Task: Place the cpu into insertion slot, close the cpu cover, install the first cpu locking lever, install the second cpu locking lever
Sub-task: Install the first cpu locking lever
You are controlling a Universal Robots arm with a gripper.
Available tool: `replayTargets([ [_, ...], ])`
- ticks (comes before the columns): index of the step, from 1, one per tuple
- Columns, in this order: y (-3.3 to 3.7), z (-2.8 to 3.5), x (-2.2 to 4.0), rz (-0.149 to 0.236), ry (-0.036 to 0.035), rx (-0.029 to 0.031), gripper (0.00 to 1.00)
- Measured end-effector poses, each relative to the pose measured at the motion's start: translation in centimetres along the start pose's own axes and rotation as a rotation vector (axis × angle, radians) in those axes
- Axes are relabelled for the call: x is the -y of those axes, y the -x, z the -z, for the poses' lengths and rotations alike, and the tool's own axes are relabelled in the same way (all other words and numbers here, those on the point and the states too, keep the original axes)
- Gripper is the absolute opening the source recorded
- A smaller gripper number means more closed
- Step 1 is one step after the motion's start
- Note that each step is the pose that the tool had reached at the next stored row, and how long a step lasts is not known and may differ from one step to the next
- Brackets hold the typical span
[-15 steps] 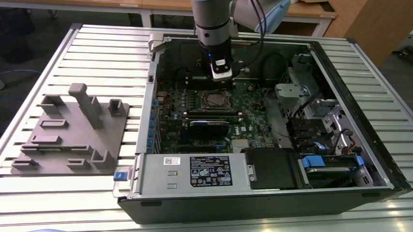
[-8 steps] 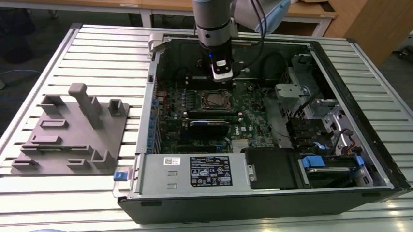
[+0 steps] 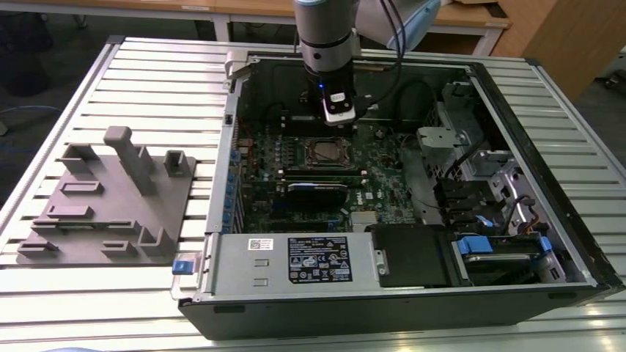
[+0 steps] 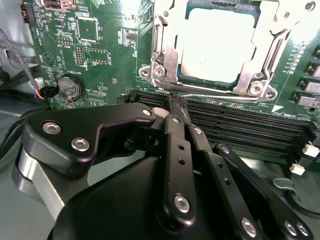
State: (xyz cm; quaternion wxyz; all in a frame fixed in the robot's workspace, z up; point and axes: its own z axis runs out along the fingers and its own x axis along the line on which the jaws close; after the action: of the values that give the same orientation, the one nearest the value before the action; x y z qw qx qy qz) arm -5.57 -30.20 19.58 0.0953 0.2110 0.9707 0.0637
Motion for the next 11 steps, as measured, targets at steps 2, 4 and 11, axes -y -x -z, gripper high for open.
replayTargets([
  [2, 0.03, 0.0, 0.08, 0.001, 0.0001, -0.0001, 0.11],
  [4, 0.08, 0.0, 0.17, 0.001, 0.0002, -0.0002, 0.11],
  [11, 0.1, -0.05, 0.29, 0.002, 0.0, -0.0003, 0.11],
])
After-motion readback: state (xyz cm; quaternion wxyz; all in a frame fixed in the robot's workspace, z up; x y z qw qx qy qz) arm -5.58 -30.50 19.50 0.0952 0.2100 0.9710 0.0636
